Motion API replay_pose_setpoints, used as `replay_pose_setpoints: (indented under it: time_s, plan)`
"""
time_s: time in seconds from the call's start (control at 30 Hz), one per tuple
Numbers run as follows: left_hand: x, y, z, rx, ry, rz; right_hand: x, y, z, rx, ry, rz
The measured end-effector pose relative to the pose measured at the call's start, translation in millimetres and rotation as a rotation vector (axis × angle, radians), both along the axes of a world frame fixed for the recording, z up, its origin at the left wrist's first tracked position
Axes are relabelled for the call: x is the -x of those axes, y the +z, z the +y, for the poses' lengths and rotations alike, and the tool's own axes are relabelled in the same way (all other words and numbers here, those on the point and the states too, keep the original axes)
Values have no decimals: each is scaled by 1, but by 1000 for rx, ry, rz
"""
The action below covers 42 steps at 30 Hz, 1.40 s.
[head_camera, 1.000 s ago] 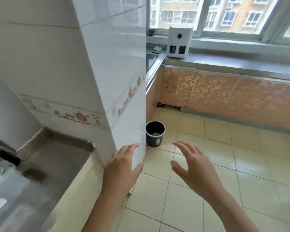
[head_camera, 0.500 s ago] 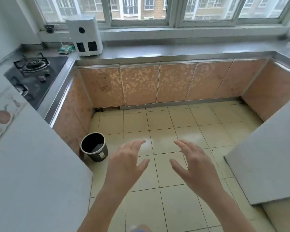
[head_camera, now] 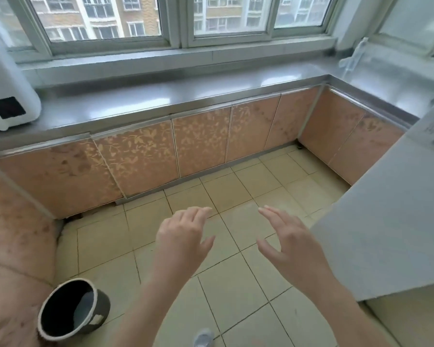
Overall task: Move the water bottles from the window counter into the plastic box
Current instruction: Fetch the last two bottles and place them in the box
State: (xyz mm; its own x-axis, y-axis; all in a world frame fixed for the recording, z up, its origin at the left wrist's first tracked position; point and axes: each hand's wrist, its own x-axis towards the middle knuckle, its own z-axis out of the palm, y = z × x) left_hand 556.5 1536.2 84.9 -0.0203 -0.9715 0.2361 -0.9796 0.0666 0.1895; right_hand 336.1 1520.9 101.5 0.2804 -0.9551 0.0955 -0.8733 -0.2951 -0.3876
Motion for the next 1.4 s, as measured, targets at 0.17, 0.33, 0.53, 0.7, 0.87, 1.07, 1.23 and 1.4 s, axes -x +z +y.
replay_pose_setpoints:
  time_s: [0.17,0.33,0.53,0.7,0.87,1.07,1.23,1.4]
  plan:
    - [1,4,-106,30,-129,-34,7,3,-77,-16,-122,-16]
    - [26,-1,-231,69,-234,-41,35,-3,-178,0,-225,-26]
    - [69,-9,-381,60,-288,-36,72,-14,-323,-15,-271,-62]
    - [97,2,-487,48,-304,-36,108,1,-426,43,-303,-72]
    - [131,10,-587,30,-317,-14,146,7,-510,34,-348,-70]
    - [193,0,-714,-9,-383,-14,197,-3,-619,25,-429,-71]
    - [253,-3,-821,-102,-452,9,246,-4,-712,-34,-492,-57]
    - [321,9,-918,-101,-569,49,297,7,-790,-11,-575,-42]
